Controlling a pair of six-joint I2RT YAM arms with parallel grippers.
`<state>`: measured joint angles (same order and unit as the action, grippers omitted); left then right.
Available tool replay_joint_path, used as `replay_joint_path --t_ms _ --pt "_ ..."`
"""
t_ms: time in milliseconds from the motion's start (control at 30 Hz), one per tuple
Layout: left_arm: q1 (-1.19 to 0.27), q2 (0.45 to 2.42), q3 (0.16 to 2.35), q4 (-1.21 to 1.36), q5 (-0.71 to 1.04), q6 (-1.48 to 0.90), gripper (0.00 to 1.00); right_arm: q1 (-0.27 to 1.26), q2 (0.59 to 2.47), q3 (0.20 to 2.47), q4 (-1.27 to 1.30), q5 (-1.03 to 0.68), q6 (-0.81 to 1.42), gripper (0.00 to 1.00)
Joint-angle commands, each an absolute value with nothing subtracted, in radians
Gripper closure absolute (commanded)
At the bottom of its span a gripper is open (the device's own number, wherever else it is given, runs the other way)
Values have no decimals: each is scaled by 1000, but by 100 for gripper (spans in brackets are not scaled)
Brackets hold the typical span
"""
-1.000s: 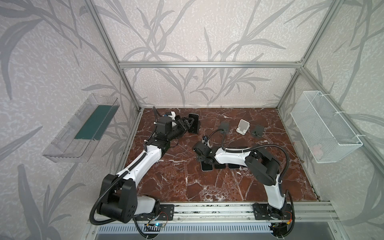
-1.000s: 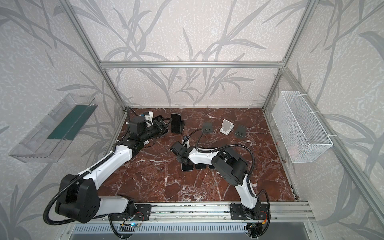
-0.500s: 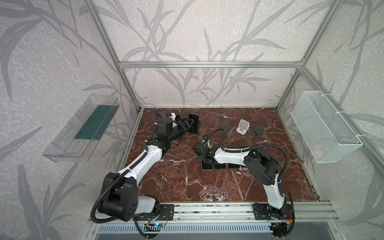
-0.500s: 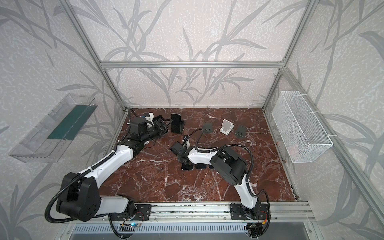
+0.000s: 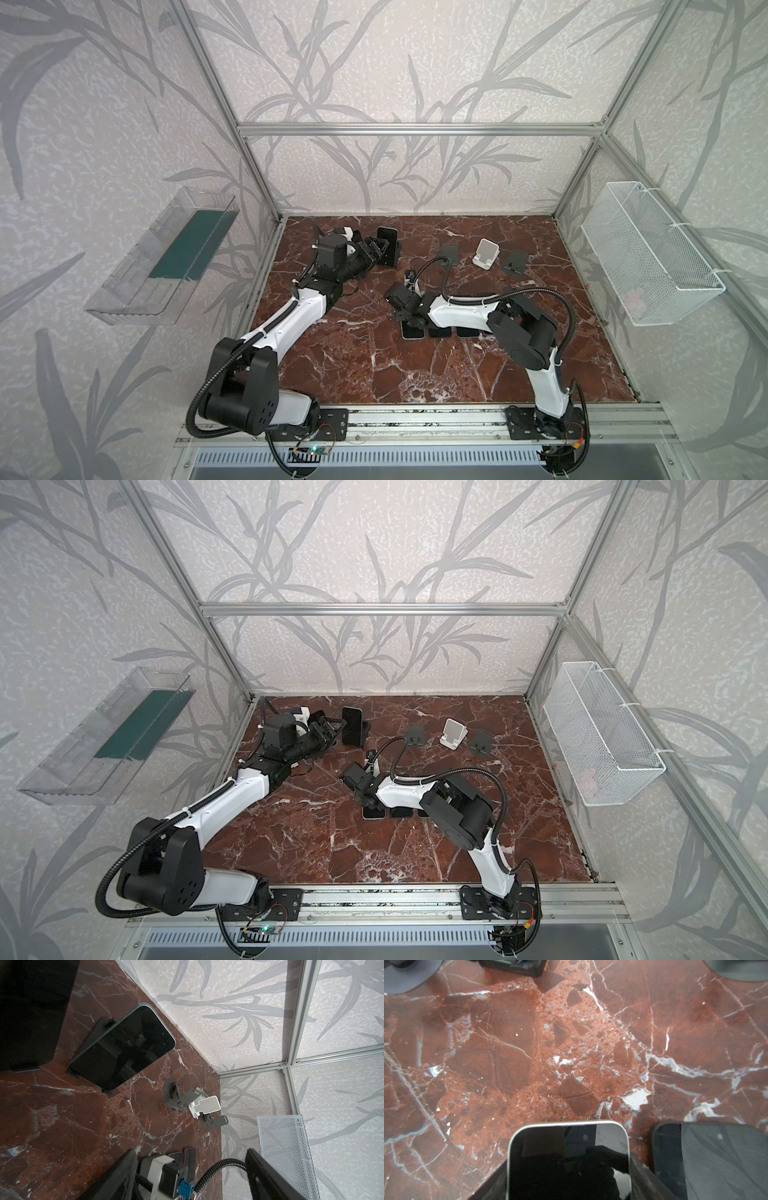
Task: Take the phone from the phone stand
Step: 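Lower the white-edged phone flat beside the phone row, open right gripper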
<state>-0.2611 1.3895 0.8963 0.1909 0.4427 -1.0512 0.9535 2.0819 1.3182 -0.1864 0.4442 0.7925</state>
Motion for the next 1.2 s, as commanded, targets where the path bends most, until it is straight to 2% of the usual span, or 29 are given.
replay_joint_path --t_ms 0,700,833,967,1167 --pt "-265 1394 894 192 436 -1051 18 952 2103 1290 -175 418 807 24" --pt "-265 1423 894 202 456 -1069 18 939 2040 1262 -139 413 787 22" --pt "-265 1411 896 204 457 -1068 18 937 1996 1310 -170 372 712 21" --pt "-265 1383 892 219 456 -1056 18 930 1930 1353 -215 333 613 16" --pt "-267 1356 854 318 452 -1057 17 866 1731 1213 -83 197 473 13"
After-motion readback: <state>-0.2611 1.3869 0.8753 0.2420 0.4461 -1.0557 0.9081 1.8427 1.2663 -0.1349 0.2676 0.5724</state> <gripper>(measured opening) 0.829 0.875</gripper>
